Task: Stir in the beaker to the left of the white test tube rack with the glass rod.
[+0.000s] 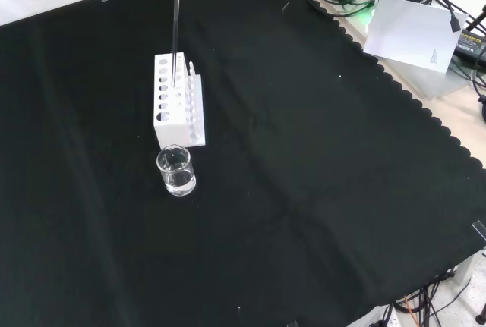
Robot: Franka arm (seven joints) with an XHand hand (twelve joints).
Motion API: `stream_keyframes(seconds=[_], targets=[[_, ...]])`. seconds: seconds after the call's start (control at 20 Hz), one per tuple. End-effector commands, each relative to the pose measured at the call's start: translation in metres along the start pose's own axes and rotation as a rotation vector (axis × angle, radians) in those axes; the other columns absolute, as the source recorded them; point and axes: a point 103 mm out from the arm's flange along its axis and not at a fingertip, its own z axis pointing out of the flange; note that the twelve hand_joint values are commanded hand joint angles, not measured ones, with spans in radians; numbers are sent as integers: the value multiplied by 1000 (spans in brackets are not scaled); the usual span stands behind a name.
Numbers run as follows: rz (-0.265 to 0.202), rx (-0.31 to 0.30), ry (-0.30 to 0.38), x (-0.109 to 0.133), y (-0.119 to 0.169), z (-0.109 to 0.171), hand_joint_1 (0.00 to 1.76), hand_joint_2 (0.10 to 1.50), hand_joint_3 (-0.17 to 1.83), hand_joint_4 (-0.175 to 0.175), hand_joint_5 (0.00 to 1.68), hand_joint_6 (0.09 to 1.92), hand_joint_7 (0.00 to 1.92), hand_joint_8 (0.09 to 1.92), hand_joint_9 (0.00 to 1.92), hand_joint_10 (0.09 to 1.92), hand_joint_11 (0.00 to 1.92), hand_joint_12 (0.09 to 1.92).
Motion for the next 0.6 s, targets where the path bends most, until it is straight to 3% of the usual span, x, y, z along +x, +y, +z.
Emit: stream_keyframes(seconds=[0.05,0.6], targets=[[-62,-9,28,19,25,-4,1297,932,291,-175,1123,504,1082,1198,1704,769,1651,667],[-208,-3,70,64,69,13,1297,933,286,-175,1126,496,1083,1195,1707,768,1651,667]])
